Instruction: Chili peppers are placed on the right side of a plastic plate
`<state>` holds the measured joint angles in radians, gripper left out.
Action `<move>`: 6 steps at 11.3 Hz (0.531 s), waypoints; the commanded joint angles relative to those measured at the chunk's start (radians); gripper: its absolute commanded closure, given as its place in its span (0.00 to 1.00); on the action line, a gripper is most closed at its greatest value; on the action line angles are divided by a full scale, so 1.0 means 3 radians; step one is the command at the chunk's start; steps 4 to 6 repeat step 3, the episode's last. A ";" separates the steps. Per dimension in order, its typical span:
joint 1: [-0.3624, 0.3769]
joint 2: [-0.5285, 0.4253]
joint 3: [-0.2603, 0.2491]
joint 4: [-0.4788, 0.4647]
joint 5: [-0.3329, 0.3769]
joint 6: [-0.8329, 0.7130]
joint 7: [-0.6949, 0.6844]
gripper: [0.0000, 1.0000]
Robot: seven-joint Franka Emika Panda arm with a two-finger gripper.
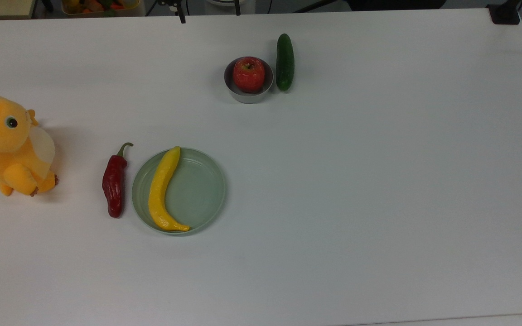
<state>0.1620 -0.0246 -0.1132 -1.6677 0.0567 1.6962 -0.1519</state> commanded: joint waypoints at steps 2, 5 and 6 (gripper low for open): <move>0.0027 -0.0056 -0.0052 -0.0045 -0.0015 0.0063 -0.0041 0.00; 0.0027 -0.0061 -0.0052 -0.0040 -0.0015 0.0063 -0.0041 0.00; 0.0027 -0.0061 -0.0052 -0.0040 -0.0015 0.0063 -0.0041 0.00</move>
